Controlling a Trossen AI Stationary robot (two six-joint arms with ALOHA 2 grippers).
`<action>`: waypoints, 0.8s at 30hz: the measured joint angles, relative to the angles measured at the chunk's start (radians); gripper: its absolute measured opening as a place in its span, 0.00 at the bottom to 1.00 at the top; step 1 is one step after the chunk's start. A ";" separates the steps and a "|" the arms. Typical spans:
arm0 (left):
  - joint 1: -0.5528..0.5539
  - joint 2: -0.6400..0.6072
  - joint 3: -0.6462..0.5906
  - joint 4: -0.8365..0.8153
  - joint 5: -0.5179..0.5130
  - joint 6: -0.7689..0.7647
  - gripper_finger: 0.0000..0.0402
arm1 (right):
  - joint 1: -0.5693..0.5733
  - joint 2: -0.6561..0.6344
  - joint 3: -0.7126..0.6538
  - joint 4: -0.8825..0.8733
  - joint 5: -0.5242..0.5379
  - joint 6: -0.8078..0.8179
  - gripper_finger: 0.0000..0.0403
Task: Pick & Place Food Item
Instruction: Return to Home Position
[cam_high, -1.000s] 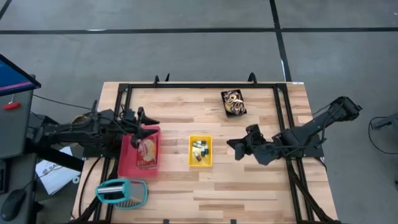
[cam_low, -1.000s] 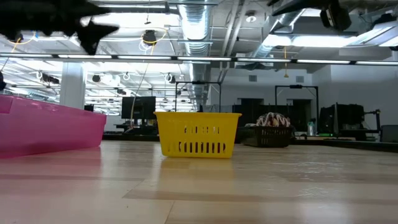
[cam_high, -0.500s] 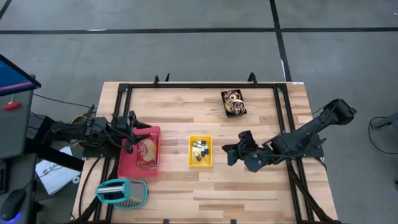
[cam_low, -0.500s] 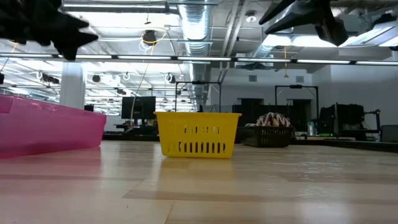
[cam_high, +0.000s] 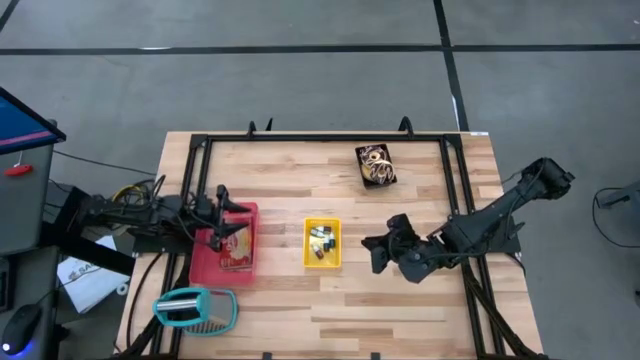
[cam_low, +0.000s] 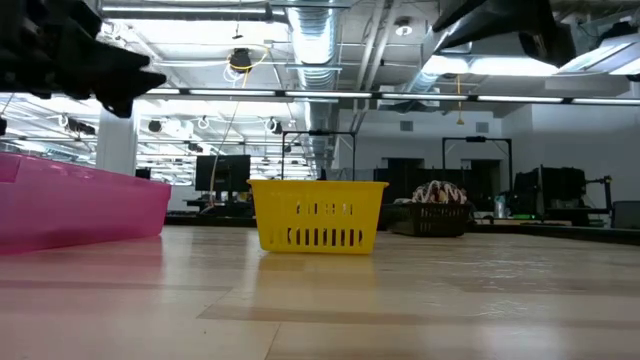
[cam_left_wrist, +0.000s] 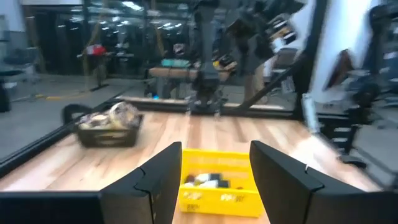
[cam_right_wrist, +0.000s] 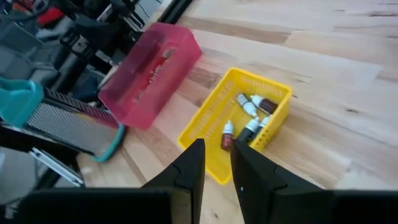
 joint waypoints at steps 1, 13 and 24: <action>0.000 0.015 0.000 0.002 -0.021 0.000 0.46 | -0.005 0.000 0.000 -0.006 -0.005 -0.009 0.18; 0.000 0.179 0.000 0.036 -0.037 -0.095 0.46 | -0.292 0.022 -0.118 0.629 -0.322 -0.720 0.18; 0.000 0.274 0.000 0.038 -0.036 -0.095 0.46 | -0.624 -0.187 -0.272 0.744 -1.050 -1.045 0.18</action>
